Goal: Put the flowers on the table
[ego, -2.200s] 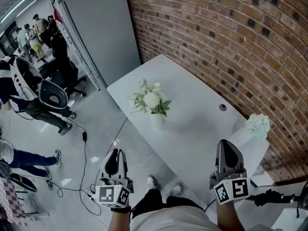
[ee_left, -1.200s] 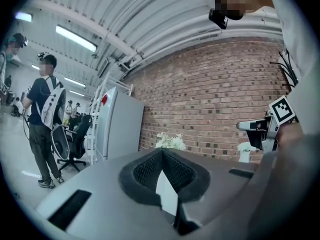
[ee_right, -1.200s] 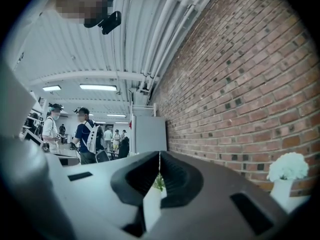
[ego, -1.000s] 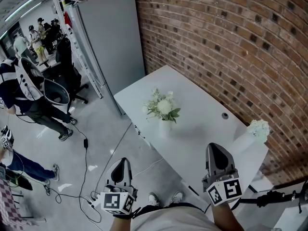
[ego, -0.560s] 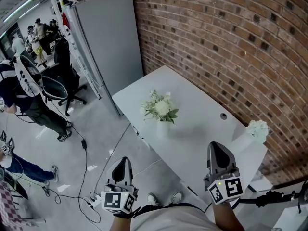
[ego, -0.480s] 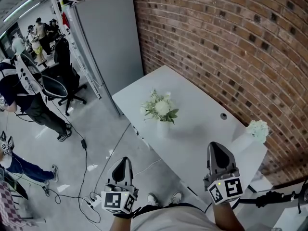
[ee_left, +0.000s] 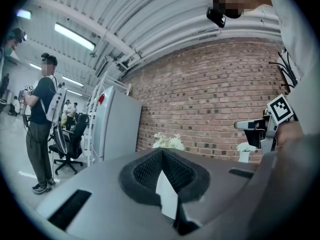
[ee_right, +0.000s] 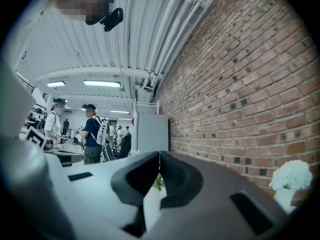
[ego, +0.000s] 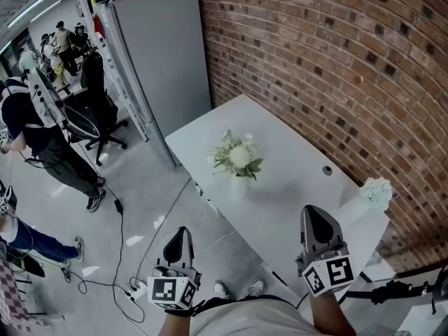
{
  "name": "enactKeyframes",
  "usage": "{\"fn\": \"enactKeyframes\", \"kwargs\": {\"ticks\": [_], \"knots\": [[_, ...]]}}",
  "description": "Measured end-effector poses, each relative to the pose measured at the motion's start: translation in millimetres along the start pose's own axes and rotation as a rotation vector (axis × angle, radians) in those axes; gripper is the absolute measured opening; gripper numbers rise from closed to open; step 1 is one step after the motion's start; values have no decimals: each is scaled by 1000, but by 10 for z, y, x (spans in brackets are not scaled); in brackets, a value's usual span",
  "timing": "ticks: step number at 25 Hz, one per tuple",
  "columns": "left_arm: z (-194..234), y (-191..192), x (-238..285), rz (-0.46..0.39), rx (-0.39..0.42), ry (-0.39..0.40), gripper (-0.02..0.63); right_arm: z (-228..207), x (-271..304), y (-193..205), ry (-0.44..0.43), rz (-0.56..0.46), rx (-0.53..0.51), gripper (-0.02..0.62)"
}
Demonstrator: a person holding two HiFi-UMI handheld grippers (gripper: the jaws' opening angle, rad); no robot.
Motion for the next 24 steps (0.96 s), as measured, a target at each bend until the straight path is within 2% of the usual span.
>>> {"fn": "enactKeyframes", "kwargs": {"ticks": [13, 24], "knots": [[56, -31, 69, -14, -7, 7, 8, 79, 76, -38, -9, -10, -5, 17], [190, -30, -21, -10, 2, -28, 8, 195, 167, -10, -31, -7, 10, 17]]}}
Point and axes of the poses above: the fingertips, and each gripper's own axes: x forward along the fingers, z to its left, y out of its underside, the point moved 6 cm from there along -x, backward along the fingers, and after that the axes turned 15 degrees about -z, right-handed, at the moved point
